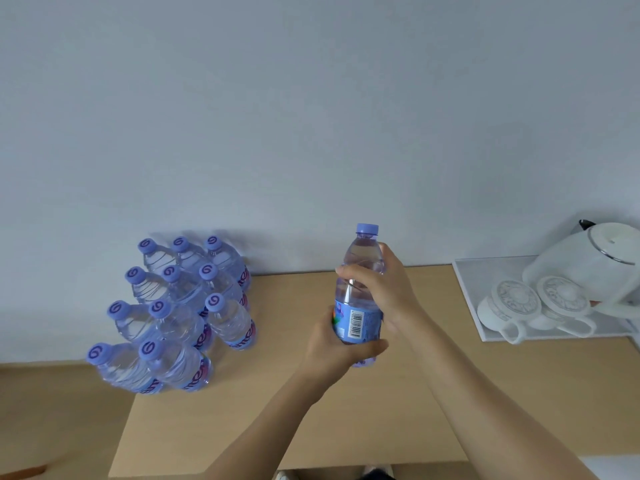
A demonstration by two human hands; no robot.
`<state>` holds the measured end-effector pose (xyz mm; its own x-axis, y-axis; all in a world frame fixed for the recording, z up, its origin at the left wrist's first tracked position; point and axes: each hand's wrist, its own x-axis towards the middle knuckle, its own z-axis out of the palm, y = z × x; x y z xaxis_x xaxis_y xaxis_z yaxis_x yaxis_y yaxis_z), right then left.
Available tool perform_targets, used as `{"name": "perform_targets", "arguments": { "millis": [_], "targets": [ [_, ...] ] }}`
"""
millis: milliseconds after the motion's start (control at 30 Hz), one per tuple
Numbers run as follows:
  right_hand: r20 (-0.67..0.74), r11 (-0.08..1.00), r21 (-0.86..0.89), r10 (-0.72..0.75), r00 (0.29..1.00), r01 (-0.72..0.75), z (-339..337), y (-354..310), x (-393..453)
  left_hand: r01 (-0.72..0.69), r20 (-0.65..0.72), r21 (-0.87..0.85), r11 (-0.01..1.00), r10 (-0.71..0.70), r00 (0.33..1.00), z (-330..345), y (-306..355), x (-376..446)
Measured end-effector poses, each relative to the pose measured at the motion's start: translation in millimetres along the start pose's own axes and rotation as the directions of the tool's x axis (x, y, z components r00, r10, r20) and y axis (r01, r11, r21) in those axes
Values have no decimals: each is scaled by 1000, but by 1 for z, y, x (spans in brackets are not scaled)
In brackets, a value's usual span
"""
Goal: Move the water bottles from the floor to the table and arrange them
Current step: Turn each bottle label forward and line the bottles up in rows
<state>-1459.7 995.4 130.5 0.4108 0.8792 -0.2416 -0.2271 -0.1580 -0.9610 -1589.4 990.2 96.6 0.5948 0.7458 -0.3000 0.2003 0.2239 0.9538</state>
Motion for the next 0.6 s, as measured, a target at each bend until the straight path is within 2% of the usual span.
{"name": "perform_targets", "arguments": {
  "millis": [167,267,433,533,600],
  "targets": [
    [154,983,160,66,986,-91,4,-1,3,61,102,-26,998,-58,993,-21,2,-5],
    [203,981,156,78,976,-111,8,1,4,74,58,-26,997,-72,996,-27,1,-6],
    [51,999,-36,5,999,-4,23,-1,0,-18,-102,16,1000,19,995,-20,8,-13],
    [-43,999,-23,-35,998,34,32,0,-3,-62,-115,16,998,64,991,-17,10,-17],
    [-47,1000,9,-19,999,19,34,-2,-4,-59,-99,-9,998,57,993,-18,10,-19]
  ]
}}
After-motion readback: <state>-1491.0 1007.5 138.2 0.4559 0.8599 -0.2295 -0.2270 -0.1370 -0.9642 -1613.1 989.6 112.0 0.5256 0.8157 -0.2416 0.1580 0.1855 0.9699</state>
